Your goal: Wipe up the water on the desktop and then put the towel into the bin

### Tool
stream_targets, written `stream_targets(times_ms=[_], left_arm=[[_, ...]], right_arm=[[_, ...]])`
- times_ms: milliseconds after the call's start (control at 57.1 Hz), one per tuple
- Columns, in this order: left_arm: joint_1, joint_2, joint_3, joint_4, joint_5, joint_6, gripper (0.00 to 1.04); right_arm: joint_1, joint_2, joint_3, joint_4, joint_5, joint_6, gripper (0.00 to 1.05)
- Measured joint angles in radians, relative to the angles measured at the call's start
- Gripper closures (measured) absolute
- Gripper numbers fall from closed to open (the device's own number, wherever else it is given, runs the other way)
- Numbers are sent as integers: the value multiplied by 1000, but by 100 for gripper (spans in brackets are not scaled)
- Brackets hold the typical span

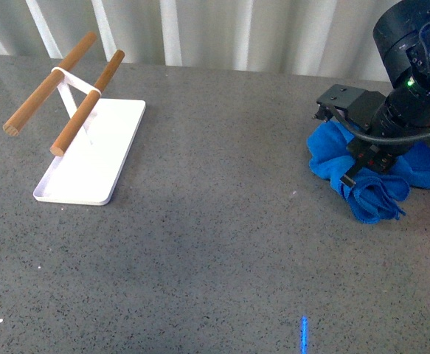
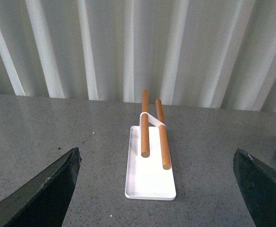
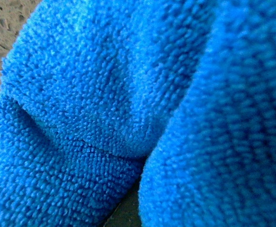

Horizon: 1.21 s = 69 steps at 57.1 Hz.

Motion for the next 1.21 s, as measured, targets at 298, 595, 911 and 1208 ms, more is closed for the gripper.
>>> stream_targets(times_ms=[298, 595, 911, 1208], left_arm=[[0, 0, 0, 0, 0, 0, 7], [0, 0, 0, 0, 0, 0, 7], [0, 0, 0, 0, 0, 0, 7], [0, 0, 0, 0, 0, 0, 7]], right_arm=[[146, -72, -100, 25, -161, 17, 101], [123, -199, -291, 23, -221, 4, 101], [19, -332, -417, 52, -205, -52, 101], [19, -546, -335, 66, -246, -8, 101]])
